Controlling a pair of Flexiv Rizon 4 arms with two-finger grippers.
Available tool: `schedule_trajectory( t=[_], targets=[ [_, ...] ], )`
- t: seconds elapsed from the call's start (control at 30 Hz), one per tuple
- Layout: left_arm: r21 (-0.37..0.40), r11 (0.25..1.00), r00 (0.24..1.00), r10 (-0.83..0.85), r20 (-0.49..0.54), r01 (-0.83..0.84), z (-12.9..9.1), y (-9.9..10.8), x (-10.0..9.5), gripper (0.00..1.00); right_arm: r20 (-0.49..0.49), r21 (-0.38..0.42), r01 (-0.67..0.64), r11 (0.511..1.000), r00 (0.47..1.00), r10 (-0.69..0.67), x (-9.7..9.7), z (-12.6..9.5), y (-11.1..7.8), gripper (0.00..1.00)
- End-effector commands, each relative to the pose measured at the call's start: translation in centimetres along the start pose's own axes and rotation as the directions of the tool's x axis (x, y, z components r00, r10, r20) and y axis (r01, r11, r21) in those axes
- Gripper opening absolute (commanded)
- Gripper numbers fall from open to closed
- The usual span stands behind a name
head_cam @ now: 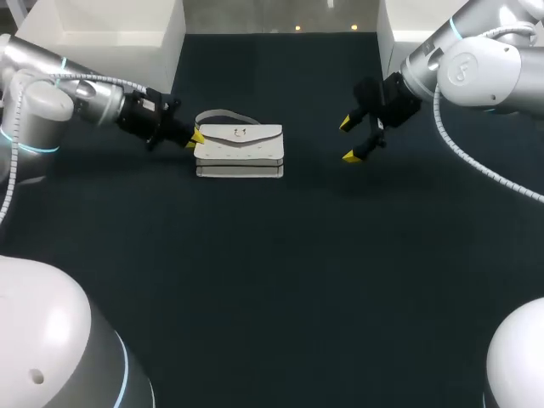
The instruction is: Pick up the bag, open it, inspect its contents, close it, and place it on the opposite side
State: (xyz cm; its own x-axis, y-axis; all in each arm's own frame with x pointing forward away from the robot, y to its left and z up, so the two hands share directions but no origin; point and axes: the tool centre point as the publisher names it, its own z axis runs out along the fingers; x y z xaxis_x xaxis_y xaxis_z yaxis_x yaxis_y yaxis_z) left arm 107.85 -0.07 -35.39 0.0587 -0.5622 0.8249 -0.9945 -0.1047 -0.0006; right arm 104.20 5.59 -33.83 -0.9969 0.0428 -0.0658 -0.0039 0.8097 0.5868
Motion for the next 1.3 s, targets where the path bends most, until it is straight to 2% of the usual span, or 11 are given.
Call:
schedule_trajectory(
  t=[0.03,0.27,0.4,0.67,0.87,1.3],
  targets=[
    [-0.016,1.000,1.000,0.008,-0.005,-0.008,0.4,0.2,0.0,0.00,-0.001,0.000,0.000,1.000,1.000,0.000,-0.1,0.1,0.0,1.00],
    [0.013,1.000,0.999,0.028,-0.019,-0.028,2.1,1.2,1.1,0.00,-0.001,0.000,0.000,1.000,1.000,0.000,-0.1,0.1,0.0,1.00],
    [0.055,0.998,0.999,0.038,-0.012,-0.037,3.4,1.6,2.0,0.00,-0.001,0.000,0.000,1.000,1.000,0.000,-0.1,0.1,0.0,1.00],
    [0.068,0.997,0.999,0.046,-0.022,-0.045,5.0,2.4,3.4,0.00,-0.001,0.000,0.000,1.000,1.000,0.000,-0.1,0.1,0.0,1.00],
    [0.090,0.995,0.999,0.037,-0.022,-0.035,5.9,2.6,3.9,0.00,-0.001,0.000,0.000,1.000,1.000,0.000,-0.1,0.1,0.0,1.00],
    [0.077,0.997,1.000,0.025,-0.018,-0.024,7.0,2.6,4.0,0.00,-0.001,0.000,0.000,1.000,1.000,0.000,-0.1,0.1,0.0,1.00]
  ],
)
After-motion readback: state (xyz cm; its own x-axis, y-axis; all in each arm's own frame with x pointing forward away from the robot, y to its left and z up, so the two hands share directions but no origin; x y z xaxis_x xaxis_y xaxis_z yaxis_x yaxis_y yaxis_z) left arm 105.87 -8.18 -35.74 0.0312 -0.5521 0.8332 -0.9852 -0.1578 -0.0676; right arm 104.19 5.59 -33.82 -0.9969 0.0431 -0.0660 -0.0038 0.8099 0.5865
